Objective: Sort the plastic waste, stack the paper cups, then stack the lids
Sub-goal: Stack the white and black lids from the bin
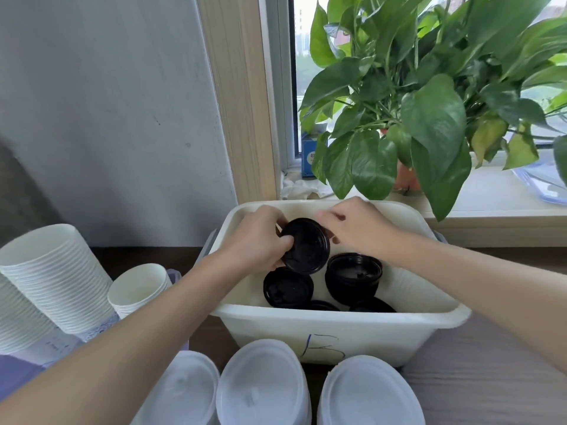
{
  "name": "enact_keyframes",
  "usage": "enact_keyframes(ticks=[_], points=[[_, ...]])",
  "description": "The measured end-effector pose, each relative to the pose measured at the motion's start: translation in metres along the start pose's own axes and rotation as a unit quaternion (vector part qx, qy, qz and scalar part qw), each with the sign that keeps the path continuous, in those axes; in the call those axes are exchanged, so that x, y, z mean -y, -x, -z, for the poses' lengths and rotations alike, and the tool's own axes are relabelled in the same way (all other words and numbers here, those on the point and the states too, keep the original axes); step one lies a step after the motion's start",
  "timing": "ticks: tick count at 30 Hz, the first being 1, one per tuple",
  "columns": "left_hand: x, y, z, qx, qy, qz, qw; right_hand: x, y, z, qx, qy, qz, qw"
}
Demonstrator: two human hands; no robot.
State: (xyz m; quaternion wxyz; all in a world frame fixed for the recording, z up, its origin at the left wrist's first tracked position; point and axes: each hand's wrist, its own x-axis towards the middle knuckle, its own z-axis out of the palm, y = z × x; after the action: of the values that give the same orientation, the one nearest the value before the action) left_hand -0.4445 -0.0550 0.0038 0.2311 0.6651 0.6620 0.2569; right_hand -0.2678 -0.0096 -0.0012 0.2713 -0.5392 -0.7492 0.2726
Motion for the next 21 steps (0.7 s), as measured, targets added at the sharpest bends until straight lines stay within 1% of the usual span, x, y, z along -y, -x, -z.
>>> enact_keyframes(ticks=[1,3,5,6,8,10,14,17,19,21], points=[[0.000,0.000,0.000,-0.012,0.005,-0.002,1.000,-0.003,0.002,0.005,0.003,0.008,-0.015,1.000],[-0.001,-0.001,0.002,-0.027,0.012,-0.003,1.000,-0.010,0.008,0.014,0.028,0.106,-0.051,0.993],[-0.001,-0.001,0.003,-0.035,0.016,-0.001,0.999,-0.012,0.017,0.018,0.087,0.200,-0.082,0.973],[-0.001,-0.001,0.004,-0.036,0.021,0.000,0.999,-0.013,0.021,0.017,0.120,0.216,-0.100,0.964],[0.000,-0.001,0.003,-0.034,0.021,-0.002,0.999,-0.011,0.025,0.015,0.170,0.192,-0.137,0.957],[0.001,-0.001,0.003,-0.034,0.010,-0.008,0.999,-0.011,0.024,0.011,0.194,0.172,-0.149,0.954],[0.002,-0.002,0.002,-0.034,0.019,-0.009,0.999,-0.009,0.026,0.004,0.202,0.176,-0.127,0.955],[0.001,-0.001,0.002,-0.038,0.026,-0.006,0.999,-0.008,0.027,0.001,0.208,0.158,-0.142,0.955],[0.000,0.000,0.002,-0.044,0.032,-0.008,0.998,-0.007,0.026,-0.002,0.214,0.121,-0.154,0.957],[0.000,0.000,0.002,-0.050,0.041,-0.009,0.998,-0.007,0.025,-0.005,0.217,0.051,-0.164,0.961]])
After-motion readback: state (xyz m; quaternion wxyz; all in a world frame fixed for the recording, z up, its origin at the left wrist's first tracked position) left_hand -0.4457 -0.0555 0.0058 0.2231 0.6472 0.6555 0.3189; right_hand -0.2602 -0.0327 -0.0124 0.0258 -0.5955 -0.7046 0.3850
